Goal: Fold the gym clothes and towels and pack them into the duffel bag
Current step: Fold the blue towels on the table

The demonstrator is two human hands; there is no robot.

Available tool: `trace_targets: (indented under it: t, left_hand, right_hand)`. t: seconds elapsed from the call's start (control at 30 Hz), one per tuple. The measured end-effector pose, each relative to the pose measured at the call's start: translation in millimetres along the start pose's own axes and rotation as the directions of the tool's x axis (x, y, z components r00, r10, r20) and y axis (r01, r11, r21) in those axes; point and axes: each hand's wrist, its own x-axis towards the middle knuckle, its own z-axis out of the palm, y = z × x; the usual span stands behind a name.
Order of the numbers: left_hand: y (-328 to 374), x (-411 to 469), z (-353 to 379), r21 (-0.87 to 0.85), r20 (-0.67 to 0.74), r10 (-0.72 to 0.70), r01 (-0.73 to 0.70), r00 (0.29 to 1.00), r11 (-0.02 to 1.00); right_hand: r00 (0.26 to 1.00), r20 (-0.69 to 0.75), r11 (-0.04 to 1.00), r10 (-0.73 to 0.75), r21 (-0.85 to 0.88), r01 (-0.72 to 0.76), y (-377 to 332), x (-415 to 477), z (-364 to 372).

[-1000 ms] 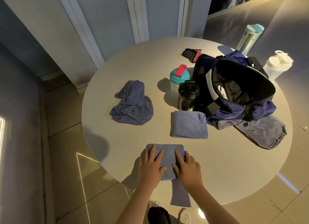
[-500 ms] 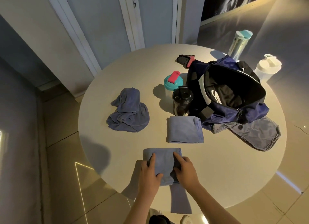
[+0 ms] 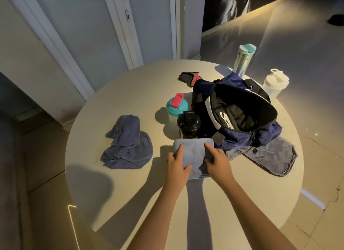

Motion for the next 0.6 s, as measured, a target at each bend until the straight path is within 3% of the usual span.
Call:
trace_targets:
  t: [0.13, 0.2, 0.27, 0.47, 0.6]
  left_hand:
    - [2, 21, 7, 0.266, 0.067, 0.001, -0.019, 0.998, 0.964]
    - [-5, 25, 12, 0.396, 0.051, 0.107, -0.119, 0.993, 0.911]
    - [-13, 30, 16, 0.456, 0.084, 0.168, -0.188, 0.982, 0.87]
    - [-31, 39, 27, 0.434, 0.196, 0.176, -0.246, 0.965, 0.866]
    - [-32, 42, 24, 0.45, 0.231, 0.159, -0.251, 0.96, 0.857]
  right_hand:
    - [1.0, -0.024, 0.973, 0.002, -0.231, -0.008, 3, 18, 3]
    - [0.996, -0.044, 0.938, -0.077, -0.343, 0.057, 4, 20, 8]
    - [0.989, 0.046, 0.897, -0.144, -0.416, 0.15, 6, 20, 15]
    - [0.962, 0.27, 0.832, -0.04, -0.524, 0.182, 31, 10, 37]
    - [0.968, 0.243, 0.805, -0.056, -0.563, 0.188, 20, 13, 33]
